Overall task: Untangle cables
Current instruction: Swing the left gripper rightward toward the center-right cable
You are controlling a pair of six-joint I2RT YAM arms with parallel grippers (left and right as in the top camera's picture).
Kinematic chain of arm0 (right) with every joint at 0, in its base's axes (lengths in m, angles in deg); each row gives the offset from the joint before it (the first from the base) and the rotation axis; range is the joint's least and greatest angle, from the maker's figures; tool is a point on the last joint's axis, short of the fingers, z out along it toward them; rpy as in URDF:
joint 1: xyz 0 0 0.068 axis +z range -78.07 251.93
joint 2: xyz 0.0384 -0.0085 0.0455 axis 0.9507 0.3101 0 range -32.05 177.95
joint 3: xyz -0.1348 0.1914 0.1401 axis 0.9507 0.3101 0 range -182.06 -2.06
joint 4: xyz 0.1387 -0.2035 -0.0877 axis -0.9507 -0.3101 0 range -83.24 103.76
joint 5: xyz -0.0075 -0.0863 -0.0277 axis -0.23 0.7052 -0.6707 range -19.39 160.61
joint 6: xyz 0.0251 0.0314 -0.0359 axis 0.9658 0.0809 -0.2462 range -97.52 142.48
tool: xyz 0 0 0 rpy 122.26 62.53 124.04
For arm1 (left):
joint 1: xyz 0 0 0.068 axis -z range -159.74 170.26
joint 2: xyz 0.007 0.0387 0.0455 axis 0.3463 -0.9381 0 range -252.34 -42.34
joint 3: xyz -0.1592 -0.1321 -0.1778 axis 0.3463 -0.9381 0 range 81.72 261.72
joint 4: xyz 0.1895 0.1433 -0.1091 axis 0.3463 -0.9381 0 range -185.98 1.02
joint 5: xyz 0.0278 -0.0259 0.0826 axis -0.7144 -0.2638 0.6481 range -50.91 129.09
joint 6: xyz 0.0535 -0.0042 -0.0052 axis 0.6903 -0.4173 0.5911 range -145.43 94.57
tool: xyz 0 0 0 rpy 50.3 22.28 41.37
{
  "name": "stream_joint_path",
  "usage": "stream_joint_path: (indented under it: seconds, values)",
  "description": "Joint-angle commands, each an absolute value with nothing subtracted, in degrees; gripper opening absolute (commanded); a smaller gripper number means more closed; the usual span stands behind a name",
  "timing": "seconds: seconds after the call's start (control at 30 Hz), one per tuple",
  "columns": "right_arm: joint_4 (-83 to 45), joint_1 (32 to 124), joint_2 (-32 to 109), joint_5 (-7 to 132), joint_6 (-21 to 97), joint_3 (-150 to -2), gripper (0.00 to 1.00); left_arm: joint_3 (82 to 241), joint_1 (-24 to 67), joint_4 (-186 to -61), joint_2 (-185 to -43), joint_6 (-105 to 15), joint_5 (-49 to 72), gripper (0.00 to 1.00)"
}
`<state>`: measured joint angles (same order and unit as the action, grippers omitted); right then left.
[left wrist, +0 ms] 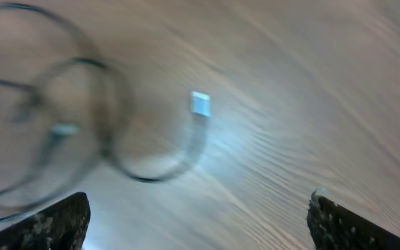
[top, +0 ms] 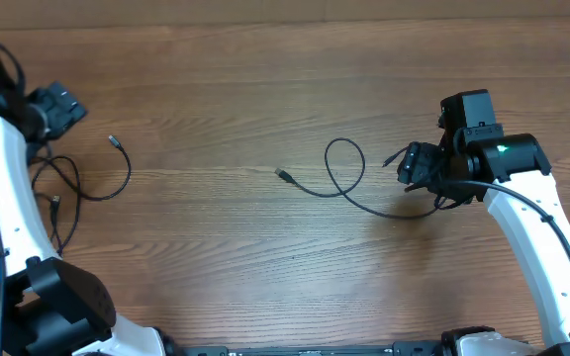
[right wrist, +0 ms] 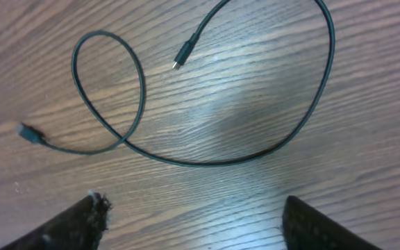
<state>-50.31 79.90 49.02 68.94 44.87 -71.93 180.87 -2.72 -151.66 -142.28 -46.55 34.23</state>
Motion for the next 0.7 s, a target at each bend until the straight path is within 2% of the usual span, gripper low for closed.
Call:
stream_joint_path:
  seconds: [0.0, 0.03, 0.07, 0.37, 0.5, 0.67]
  values:
    - [-50.03, 79.79, 48.98, 68.02, 44.94, -72.85, 0.88, 182.27, 3.09, -151.48, -142.30, -46.12, 25.05, 1.00]
    - [-50.03, 79.79, 48.98, 67.45, 44.94, -72.85, 0.96, 182.27, 5.13, -151.40, -142.30, -45.02, 25.05, 0.99]
    - [-50.03, 79.79, 48.98, 66.78, 44.94, -72.85, 1.00, 182.27, 6.90, -151.31, -142.30, -44.19, 25.05, 1.00]
    - [-50.57, 79.66, 48.98, 68.79, 45.38, -72.85, 1.00, 180.87, 25.24, -145.91, -142.41, -37.46, 25.11, 1.00]
    - [-55.93, 78.02, 48.98, 82.65, 59.39, -72.87, 1.00, 180.07, 33.93, -141.69, -143.77, -30.82, 25.11, 1.00]
    - [-57.11, 70.85, 48.98, 80.98, 61.73, -72.87, 1.00, 180.07, 42.22, -140.42, -148.73, -20.15, 22.58, 1.00]
